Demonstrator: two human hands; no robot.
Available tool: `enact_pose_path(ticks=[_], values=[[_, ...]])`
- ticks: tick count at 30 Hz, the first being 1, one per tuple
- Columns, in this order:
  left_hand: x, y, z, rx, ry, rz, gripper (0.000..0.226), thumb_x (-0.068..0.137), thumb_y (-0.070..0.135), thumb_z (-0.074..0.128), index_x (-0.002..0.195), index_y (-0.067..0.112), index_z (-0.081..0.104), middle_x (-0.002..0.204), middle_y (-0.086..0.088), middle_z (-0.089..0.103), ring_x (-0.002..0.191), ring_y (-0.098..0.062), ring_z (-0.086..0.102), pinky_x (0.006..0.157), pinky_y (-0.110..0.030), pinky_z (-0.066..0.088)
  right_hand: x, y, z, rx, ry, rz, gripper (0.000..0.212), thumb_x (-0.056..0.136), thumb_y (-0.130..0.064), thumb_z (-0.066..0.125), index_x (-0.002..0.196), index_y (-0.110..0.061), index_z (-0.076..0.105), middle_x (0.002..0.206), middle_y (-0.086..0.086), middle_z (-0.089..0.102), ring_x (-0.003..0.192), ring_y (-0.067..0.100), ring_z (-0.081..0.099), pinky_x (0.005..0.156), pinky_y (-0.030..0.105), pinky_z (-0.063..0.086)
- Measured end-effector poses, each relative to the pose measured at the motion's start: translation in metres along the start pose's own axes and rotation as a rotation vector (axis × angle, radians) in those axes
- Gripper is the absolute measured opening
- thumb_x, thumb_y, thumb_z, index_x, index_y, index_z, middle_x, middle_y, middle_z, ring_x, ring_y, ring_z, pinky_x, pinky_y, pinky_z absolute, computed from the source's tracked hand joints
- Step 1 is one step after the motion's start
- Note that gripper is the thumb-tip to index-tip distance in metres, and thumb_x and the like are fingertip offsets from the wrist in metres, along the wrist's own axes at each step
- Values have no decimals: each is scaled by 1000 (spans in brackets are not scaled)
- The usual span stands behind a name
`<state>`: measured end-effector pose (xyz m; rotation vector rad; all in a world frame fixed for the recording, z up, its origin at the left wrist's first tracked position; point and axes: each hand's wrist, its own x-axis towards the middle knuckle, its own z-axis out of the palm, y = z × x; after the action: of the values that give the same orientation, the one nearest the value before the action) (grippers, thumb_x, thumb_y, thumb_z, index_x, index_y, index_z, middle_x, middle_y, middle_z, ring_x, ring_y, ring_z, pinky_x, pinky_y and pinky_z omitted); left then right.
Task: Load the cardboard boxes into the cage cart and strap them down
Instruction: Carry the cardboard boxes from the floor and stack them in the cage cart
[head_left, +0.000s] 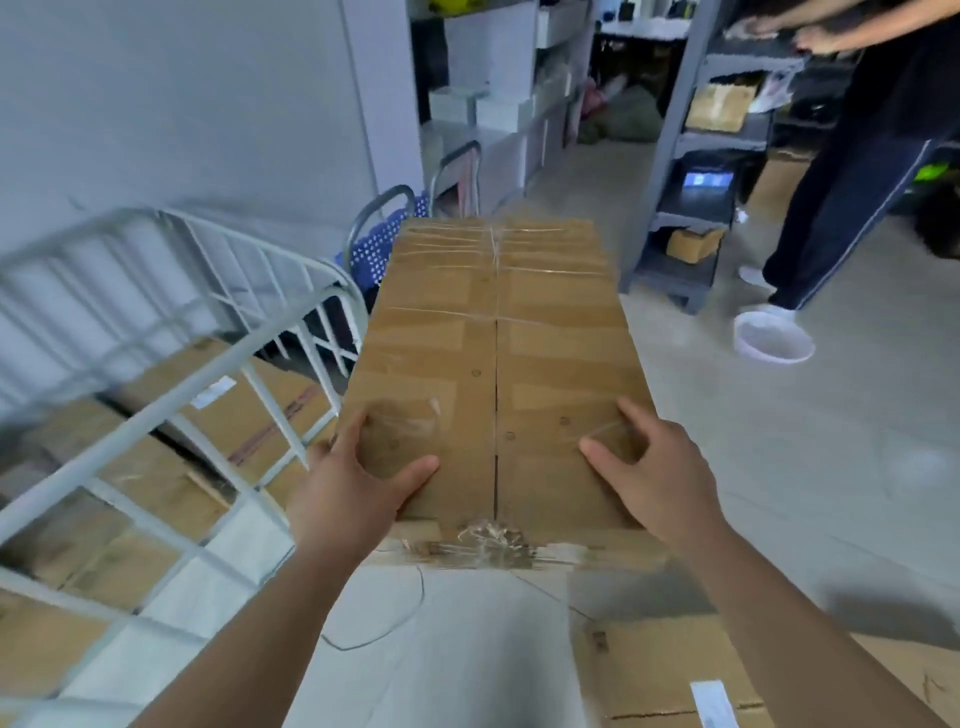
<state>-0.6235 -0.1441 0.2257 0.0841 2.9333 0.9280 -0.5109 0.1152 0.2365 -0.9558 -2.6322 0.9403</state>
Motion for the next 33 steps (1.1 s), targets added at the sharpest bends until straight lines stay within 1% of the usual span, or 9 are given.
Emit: enact_pose_path(ticks=[3, 5, 8, 11, 15, 18, 24, 29, 33], values=[[-3, -39, -41, -37, 73, -74, 100, 51, 86, 59, 138, 44, 32, 131, -4, 47, 110, -26, 56, 82, -36, 49, -8, -48, 26, 5, -45, -108, 75, 75, -67, 58, 141, -39, 37, 133, 1, 50, 117, 21, 52, 93, 34, 41], [-9, -66, -69, -13, 127, -124, 98, 51, 88, 57, 137, 46, 32, 130, -3, 49, 108, -25, 57, 75, -35, 49, -17, -80, 45, 25, -79, -159, 75, 75, -66, 59, 141, -39, 37, 135, 0, 49, 117, 20, 52, 89, 32, 40], [-19, -104, -109, 27, 189, -204, 99, 50, 92, 51, 136, 46, 32, 123, -3, 51, 101, -24, 59, 64, -30, 41, -31, -123, 73, 70, -140, -216, 76, 73, -66, 61, 141, -41, 38, 135, -2, 51, 119, 20, 51, 90, 34, 42], [-32, -142, -143, 42, 243, -266, 102, 48, 93, 49, 137, 45, 33, 122, -2, 52, 100, -23, 59, 65, -29, 39, -49, -163, 100, 69, -205, -277, 76, 72, -67, 61, 140, -42, 37, 134, -4, 51, 117, 19, 52, 83, 32, 43], [-40, -188, -182, 33, 289, -358, 100, 50, 92, 50, 136, 44, 34, 120, -2, 52, 103, -25, 59, 69, -32, 46, -65, -214, 135, 81, -277, -352, 76, 72, -66, 62, 139, -41, 39, 133, -4, 52, 116, 18, 53, 85, 32, 45], [-39, -215, -204, 25, 322, -440, 101, 49, 93, 48, 137, 45, 34, 118, -2, 51, 103, -25, 59, 70, -33, 46, -67, -251, 161, 74, -343, -418, 75, 73, -65, 63, 139, -39, 41, 134, -4, 52, 118, 19, 52, 85, 33, 43], [-13, -254, -230, 21, 406, -568, 101, 49, 92, 50, 137, 43, 35, 120, -3, 54, 105, -25, 59, 72, -33, 48, -44, -325, 212, 32, -454, -526, 73, 74, -65, 62, 138, -39, 41, 135, -5, 51, 119, 19, 50, 88, 35, 44], [39, -273, -247, 1, 471, -658, 102, 51, 91, 52, 138, 41, 36, 123, -5, 53, 103, -25, 60, 75, -36, 54, 2, -391, 259, 20, -537, -620, 74, 72, -67, 62, 138, -39, 42, 138, -7, 50, 122, 19, 49, 87, 35, 44], [86, -286, -258, 3, 504, -727, 103, 53, 91, 53, 139, 39, 35, 128, -6, 54, 104, -27, 60, 74, -40, 56, 43, -443, 295, -14, -582, -711, 75, 72, -68, 60, 138, -38, 42, 139, -8, 48, 125, 19, 47, 90, 37, 44]])
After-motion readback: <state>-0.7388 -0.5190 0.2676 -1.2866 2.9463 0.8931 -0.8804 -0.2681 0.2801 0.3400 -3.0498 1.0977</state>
